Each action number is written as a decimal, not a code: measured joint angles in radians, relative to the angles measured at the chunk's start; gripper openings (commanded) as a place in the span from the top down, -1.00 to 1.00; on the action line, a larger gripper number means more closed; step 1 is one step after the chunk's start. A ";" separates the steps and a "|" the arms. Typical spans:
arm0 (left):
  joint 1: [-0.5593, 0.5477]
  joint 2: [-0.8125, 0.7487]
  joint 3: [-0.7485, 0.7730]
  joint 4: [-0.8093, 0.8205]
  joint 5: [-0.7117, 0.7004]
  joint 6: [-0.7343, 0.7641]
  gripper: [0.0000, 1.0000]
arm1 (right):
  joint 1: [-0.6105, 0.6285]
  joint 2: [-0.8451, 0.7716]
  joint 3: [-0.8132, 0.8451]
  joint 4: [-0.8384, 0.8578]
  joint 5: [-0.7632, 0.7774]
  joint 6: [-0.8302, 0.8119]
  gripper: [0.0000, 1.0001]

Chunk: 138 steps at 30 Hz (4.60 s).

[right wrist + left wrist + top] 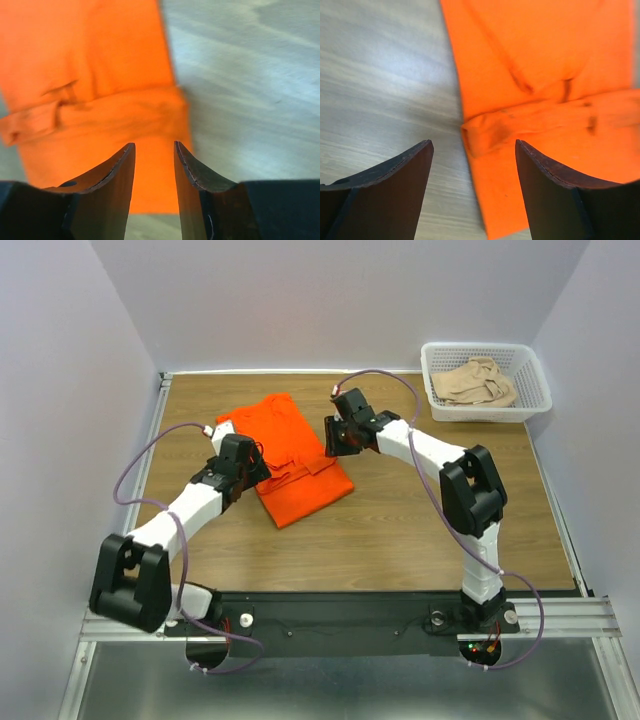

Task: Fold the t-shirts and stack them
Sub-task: Fold the tshirt

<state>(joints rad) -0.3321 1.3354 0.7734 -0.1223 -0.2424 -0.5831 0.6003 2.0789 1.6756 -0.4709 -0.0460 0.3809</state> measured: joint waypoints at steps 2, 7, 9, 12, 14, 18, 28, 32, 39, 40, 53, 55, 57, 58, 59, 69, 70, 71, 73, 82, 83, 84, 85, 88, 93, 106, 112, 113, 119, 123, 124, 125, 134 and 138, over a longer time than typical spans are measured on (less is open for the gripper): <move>-0.005 -0.055 0.011 -0.011 -0.002 -0.001 -0.53 | 0.026 -0.035 -0.030 0.019 0.002 -0.003 0.21; -0.085 -0.168 0.012 -0.028 0.018 -0.023 -0.29 | 0.111 -0.068 -0.105 0.093 -0.002 -0.003 0.46; -0.135 -0.169 0.003 -0.016 0.029 -0.035 -0.14 | 0.135 -0.066 -0.134 0.103 -0.006 -0.002 0.52; -0.205 -0.133 -0.020 -0.008 0.040 -0.053 0.01 | 0.145 -0.047 -0.162 0.124 -0.013 0.005 0.61; -0.237 -0.089 -0.026 0.000 0.048 -0.058 0.06 | 0.144 -0.037 -0.170 0.142 -0.014 0.006 0.63; -0.262 0.006 -0.035 0.036 0.058 -0.066 0.11 | 0.139 -0.003 -0.170 0.175 -0.014 0.013 0.65; -0.262 0.107 -0.110 0.113 0.112 -0.108 0.13 | 0.137 0.043 -0.154 0.212 -0.013 0.016 0.65; -0.262 0.110 -0.122 0.149 0.132 -0.121 0.13 | 0.138 0.082 -0.100 0.217 -0.001 0.016 0.65; -0.262 0.116 -0.131 0.185 0.152 -0.132 0.13 | 0.138 0.163 0.026 0.217 0.050 0.002 0.61; -0.262 0.117 -0.131 0.188 0.155 -0.132 0.13 | 0.138 0.171 0.039 0.217 0.060 -0.004 0.59; -0.262 0.120 -0.130 0.190 0.159 -0.124 0.13 | 0.096 0.199 0.113 0.208 0.127 -0.061 0.41; -0.262 0.120 -0.130 0.188 0.159 -0.124 0.13 | 0.089 0.237 0.186 0.215 0.118 -0.068 0.39; -0.262 0.119 -0.130 0.187 0.159 -0.122 0.13 | 0.082 0.261 0.235 0.217 0.108 -0.071 0.36; -0.262 0.118 -0.130 0.185 0.159 -0.121 0.13 | 0.079 0.274 0.265 0.218 0.097 -0.071 0.33; -0.262 0.116 -0.130 0.183 0.160 -0.121 0.13 | 0.077 0.286 0.290 0.219 0.082 -0.071 0.31; -0.262 0.087 -0.145 0.152 0.161 -0.121 0.12 | 0.077 0.312 0.396 0.232 -0.101 -0.075 0.16; -0.262 0.086 -0.145 0.151 0.161 -0.120 0.12 | 0.077 0.295 0.363 0.246 -0.099 -0.074 0.16; -0.262 0.086 -0.145 0.151 0.161 -0.120 0.12 | 0.077 0.270 0.317 0.254 -0.094 -0.074 0.16; -0.262 0.086 -0.145 0.150 0.161 -0.116 0.12 | 0.074 0.196 0.204 0.240 -0.079 -0.068 0.17; -0.262 0.086 -0.137 0.129 0.164 -0.092 0.10 | 0.035 -0.127 -0.271 0.248 -0.032 -0.009 0.18; -0.262 0.086 -0.136 0.126 0.164 -0.090 0.10 | 0.031 -0.137 -0.301 0.246 -0.026 -0.006 0.18; -0.262 0.086 -0.135 0.124 0.164 -0.089 0.10 | 0.027 -0.140 -0.320 0.247 -0.022 -0.002 0.18; -0.262 0.086 -0.134 0.121 0.165 -0.087 0.10 | 0.022 -0.140 -0.349 0.247 -0.013 0.002 0.18; -0.262 0.086 -0.132 0.113 0.171 -0.084 0.07 | 0.015 -0.138 -0.415 0.249 0.006 0.012 0.20; -0.262 0.086 -0.130 0.111 0.181 -0.080 0.05 | -0.014 -0.157 -0.464 0.300 0.021 0.035 0.21; -0.341 0.036 -0.123 0.037 0.233 -0.075 -0.32 | -0.110 -0.351 -0.693 0.272 0.165 0.023 0.21; -0.342 -0.023 -0.123 0.037 0.214 -0.054 -0.50 | -0.110 -0.390 -0.697 0.196 0.192 -0.018 0.18; -0.342 -0.023 -0.123 0.037 0.211 -0.052 -0.55 | -0.110 -0.398 -0.697 0.188 0.192 -0.025 0.17; -0.342 -0.026 -0.115 0.022 0.148 -0.011 -0.68 | -0.110 -0.449 -0.650 0.158 0.108 -0.050 0.10; -0.342 -0.031 -0.062 -0.016 0.016 0.074 -0.70 | -0.108 -0.467 -0.596 0.161 0.018 -0.045 0.10; -0.341 -0.029 -0.044 -0.024 -0.016 0.100 -0.70 | -0.108 -0.468 -0.586 0.163 -0.001 -0.045 0.09; -0.341 -0.028 -0.031 -0.026 -0.034 0.114 -0.70 | -0.108 -0.468 -0.581 0.164 -0.011 -0.044 0.05; -0.341 0.084 0.104 -0.048 -0.225 0.309 -0.78 | -0.076 -0.441 -0.575 0.165 -0.096 -0.036 -0.34; -0.341 0.155 0.132 -0.054 -0.264 0.390 -0.79 | -0.062 -0.414 -0.575 0.169 -0.121 -0.032 -0.34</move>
<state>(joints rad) -0.6735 1.4906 0.9054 -0.1761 -0.5064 -0.1928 0.5381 1.6650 1.1007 -0.3023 -0.1669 0.3485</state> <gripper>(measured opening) 0.888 0.669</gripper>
